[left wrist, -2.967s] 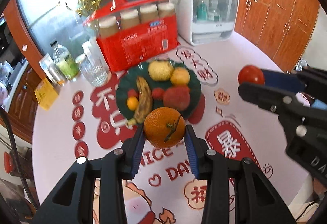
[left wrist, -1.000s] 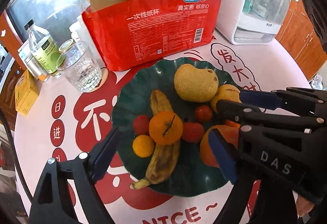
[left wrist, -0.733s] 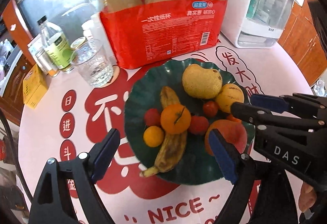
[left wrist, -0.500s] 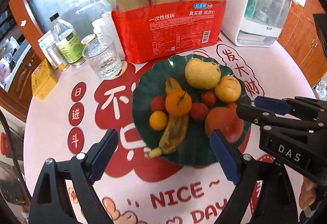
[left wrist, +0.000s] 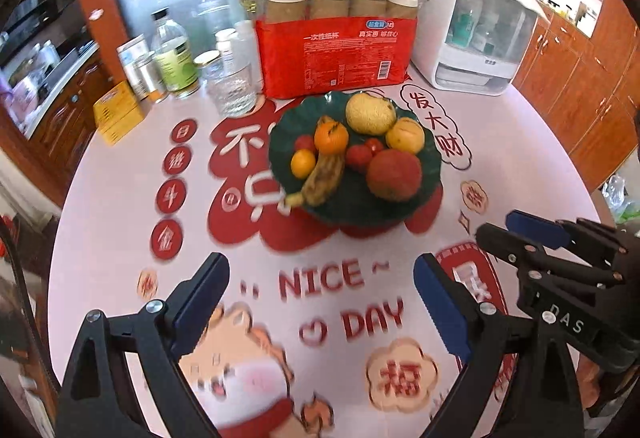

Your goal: Organize fruits

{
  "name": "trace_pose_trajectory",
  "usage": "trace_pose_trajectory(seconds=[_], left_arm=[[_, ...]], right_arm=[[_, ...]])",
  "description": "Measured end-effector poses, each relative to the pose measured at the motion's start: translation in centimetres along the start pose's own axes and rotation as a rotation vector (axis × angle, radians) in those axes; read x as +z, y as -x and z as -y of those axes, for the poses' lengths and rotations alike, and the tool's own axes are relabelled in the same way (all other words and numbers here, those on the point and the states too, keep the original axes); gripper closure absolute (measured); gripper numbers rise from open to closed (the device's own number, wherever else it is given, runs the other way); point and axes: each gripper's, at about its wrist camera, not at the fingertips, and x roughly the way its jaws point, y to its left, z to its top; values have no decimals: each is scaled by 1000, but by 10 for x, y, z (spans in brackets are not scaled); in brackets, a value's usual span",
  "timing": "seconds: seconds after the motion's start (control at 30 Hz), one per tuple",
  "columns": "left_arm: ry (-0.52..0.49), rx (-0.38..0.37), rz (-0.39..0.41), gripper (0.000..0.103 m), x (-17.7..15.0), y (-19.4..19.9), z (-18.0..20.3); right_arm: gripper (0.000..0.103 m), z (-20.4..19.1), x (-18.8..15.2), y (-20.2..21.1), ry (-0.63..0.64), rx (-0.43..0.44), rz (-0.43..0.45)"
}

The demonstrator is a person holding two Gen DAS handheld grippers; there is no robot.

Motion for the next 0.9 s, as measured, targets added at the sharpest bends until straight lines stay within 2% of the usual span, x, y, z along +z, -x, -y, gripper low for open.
trace_pose_trajectory(seconds=[0.33, 0.5, 0.63, 0.9], left_arm=[[48, 38, 60, 7, -79, 91, 8], [79, 64, 72, 7, -109, 119, 10], [109, 81, 81, 7, -124, 134, 10], [127, 98, 84, 7, -139, 148, 17]], right_arm=[[52, -16, -84, 80, -41, 5, 39], [46, -22, -105, 105, -37, -2, 53], [45, -28, -120, 119, -26, -5, 64], [45, -35, -131, 143, 2, -30, 134]])
